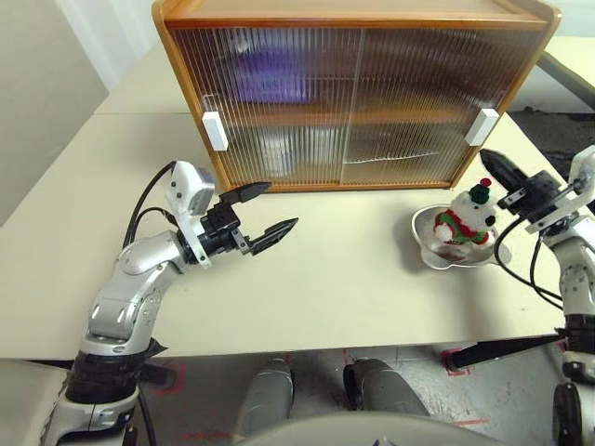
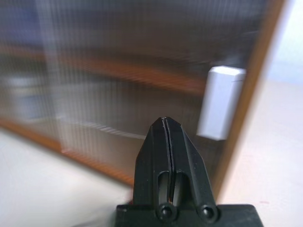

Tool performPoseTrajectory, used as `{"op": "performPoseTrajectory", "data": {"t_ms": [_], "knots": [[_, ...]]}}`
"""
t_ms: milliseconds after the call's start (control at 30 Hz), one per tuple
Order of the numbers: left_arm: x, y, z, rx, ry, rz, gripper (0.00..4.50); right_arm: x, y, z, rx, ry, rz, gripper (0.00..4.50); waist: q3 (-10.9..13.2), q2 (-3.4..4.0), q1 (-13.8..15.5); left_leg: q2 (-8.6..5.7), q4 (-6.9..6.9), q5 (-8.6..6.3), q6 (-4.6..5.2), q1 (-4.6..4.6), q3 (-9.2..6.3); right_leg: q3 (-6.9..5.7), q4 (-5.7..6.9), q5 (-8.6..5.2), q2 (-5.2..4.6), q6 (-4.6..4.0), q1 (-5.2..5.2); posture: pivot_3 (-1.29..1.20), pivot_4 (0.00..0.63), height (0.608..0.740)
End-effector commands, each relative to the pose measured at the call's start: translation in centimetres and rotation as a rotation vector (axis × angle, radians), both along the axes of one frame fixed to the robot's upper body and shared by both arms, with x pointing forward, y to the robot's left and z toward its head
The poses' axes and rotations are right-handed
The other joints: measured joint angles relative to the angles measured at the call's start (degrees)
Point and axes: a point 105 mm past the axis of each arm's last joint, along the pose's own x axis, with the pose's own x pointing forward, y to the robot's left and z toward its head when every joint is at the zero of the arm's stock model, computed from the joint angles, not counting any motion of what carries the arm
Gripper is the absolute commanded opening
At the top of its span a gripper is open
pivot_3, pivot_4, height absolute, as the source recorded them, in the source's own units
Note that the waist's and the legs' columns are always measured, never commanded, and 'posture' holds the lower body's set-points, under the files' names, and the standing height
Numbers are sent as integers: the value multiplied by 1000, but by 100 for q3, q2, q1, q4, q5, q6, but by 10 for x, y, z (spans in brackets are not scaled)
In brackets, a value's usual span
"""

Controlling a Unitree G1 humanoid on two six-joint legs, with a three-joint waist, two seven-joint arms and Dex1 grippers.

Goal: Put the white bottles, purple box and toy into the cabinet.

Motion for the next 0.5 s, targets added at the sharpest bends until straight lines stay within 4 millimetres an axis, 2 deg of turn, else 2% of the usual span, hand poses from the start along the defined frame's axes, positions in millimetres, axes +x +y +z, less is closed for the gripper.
{"op": "performPoseTrajectory", "data": {"t_ms": [33, 333, 500], "knots": [[-2, -2, -1, -5, -8, 1, 4500, 5, -24, 5, 28, -21, -132, 45, 0, 0, 9, 6, -1, 0, 0, -4, 0, 0, 0, -1, 0, -1, -3, -32, 76, 740], [0, -8, -6, 11, -1, 3, 4500, 17, -34, 10, 7, 14, -251, 45, -4, 8, 3, 14, -12, -4, 2, -5, 10, -14, 0, -5, 6, -4, -10, -38, 69, 740], [1, -8, -5, 19, -13, -9, 4500, 24, -31, 16, 33, 12, -267, 45, -5, 9, -6, 25, -11, -4, 2, -5, 11, -15, 0, -5, 6, -3, -10, -46, 68, 740]]}}
